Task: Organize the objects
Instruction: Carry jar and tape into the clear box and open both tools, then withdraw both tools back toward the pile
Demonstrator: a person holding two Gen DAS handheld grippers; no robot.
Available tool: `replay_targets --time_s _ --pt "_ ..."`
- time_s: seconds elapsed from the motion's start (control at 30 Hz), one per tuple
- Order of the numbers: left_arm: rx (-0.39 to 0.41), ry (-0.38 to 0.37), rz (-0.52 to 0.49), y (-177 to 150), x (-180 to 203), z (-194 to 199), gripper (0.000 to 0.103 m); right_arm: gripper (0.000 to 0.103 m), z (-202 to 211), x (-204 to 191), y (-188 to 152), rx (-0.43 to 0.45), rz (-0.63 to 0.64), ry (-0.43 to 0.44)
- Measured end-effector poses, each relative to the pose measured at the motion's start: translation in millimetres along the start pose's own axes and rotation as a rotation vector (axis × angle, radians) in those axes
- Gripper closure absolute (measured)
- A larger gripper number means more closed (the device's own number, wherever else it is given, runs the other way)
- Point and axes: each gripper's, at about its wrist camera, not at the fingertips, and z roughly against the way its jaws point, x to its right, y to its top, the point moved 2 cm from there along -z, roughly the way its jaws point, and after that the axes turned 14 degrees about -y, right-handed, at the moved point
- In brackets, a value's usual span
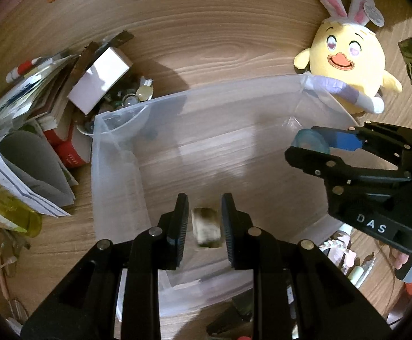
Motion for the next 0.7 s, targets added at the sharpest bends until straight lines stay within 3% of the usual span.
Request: replay_targets --time_s 0.17,0.23,0.3,0.33,0.5,0.7 --pt "0.005 -0.006 0.008 3 0 -1 0.079 0.067 1 -4 -1 0.01 0.011 -0.022" --pt "0.02 -0.014 0.009 3 1 4 0.07 0.061 5 -5 -1 0.019 0.016 -0.029" --pt "0.039 -0.031 0.005 2 2 12 0.057 0.045 9 -6 -1 0.036 0.015 -0.037" --pt "0.051 -0.026 0.001 2 4 15 0.05 0.042 13 -6 -1 0.049 0.013 -0.043" --pt "0.103 0.012 -0.034 -2 11 36 0.045 0.032 31 -8 -1 0.097 0.021 -0.072" --pt "0.169 0.029 -0.038 -12 17 64 0.029 0.021 61 -6 -7 0.169 -0.006 -0.08"
